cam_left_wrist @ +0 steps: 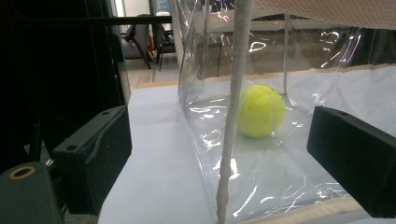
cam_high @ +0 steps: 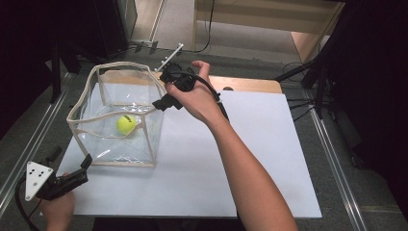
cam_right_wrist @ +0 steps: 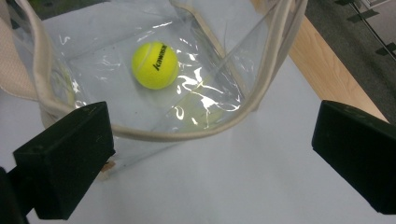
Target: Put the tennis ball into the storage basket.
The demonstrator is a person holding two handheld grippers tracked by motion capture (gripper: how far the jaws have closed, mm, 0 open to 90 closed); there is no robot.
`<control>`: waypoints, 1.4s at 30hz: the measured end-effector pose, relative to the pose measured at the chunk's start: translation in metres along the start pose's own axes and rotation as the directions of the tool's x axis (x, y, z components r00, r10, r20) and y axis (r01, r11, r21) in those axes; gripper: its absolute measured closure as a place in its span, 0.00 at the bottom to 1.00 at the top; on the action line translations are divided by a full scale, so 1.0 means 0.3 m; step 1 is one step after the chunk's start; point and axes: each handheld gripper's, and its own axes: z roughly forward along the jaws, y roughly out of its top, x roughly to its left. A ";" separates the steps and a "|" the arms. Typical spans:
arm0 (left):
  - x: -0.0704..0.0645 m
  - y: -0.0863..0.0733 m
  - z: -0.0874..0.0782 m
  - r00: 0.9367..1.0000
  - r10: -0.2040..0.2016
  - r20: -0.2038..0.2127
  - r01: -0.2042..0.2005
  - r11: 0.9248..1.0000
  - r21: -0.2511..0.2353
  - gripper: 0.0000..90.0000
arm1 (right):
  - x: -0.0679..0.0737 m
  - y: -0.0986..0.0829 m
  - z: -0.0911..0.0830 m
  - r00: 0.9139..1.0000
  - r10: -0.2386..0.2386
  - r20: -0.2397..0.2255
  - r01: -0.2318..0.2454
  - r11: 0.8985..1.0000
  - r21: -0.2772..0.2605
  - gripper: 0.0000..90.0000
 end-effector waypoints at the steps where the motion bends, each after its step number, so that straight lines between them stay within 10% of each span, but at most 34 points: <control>1: 0.000 0.000 0.000 1.000 0.000 0.000 0.000 1.000 -0.002 0.08 | 0.000 -0.007 0.000 1.000 0.006 0.003 -0.006 1.000 0.004 0.00; 42: -0.002 -0.001 0.000 1.000 0.006 0.003 -0.006 1.000 -0.001 0.08 | 0.031 -0.273 0.097 0.998 0.051 0.020 -0.051 0.999 -0.006 0.00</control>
